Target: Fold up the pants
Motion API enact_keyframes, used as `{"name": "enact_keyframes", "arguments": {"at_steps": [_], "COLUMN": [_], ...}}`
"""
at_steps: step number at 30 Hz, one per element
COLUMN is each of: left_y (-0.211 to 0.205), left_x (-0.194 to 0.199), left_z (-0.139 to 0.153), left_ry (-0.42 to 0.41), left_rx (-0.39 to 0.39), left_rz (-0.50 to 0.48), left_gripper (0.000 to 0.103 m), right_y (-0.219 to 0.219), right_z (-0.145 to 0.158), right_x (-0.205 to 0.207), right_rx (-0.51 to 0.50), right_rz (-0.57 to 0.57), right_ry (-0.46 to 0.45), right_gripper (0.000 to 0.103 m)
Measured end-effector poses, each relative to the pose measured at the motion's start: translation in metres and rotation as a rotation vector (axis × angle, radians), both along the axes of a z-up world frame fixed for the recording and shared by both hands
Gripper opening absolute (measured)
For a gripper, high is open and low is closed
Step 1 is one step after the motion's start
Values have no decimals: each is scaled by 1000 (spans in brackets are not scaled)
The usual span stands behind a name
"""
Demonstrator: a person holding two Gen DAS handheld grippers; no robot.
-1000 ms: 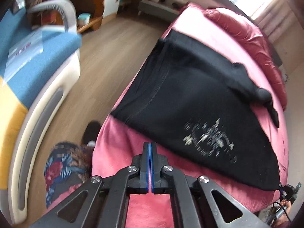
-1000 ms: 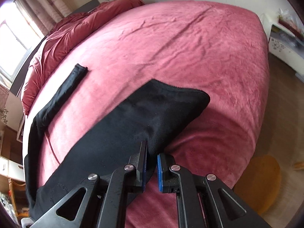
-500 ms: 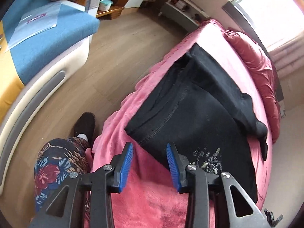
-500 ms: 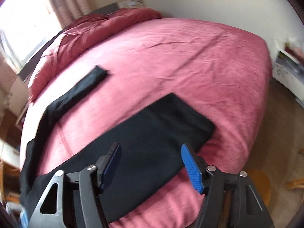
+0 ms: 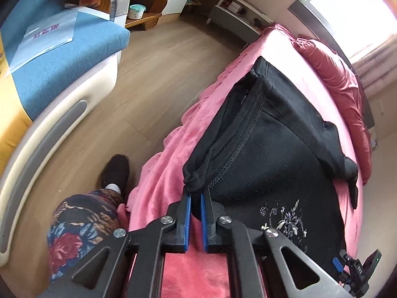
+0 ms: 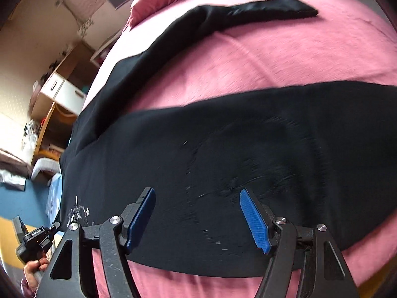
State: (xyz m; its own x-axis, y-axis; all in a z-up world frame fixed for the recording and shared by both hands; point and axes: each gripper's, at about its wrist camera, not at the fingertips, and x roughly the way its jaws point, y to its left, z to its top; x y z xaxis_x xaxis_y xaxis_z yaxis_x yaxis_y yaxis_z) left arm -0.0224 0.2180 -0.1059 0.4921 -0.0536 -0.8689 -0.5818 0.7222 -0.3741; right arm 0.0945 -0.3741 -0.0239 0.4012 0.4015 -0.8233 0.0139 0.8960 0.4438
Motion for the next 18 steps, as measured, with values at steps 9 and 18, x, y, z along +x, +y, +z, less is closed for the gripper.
{"name": "enact_keyframes", "arguments": {"at_steps": [9, 18], "left_y": [19, 34], "left_x": [6, 119], "left_z": [29, 72], "left_ry": [33, -91], "left_rx": [109, 104], "left_rz": [31, -74], "left_gripper": [26, 29], "right_y": [5, 12], "right_z": [-24, 8], "right_x": [4, 20], "right_rx": [-10, -14], "right_rz": [32, 60], "right_ry": [48, -56], "right_gripper": [72, 72]}}
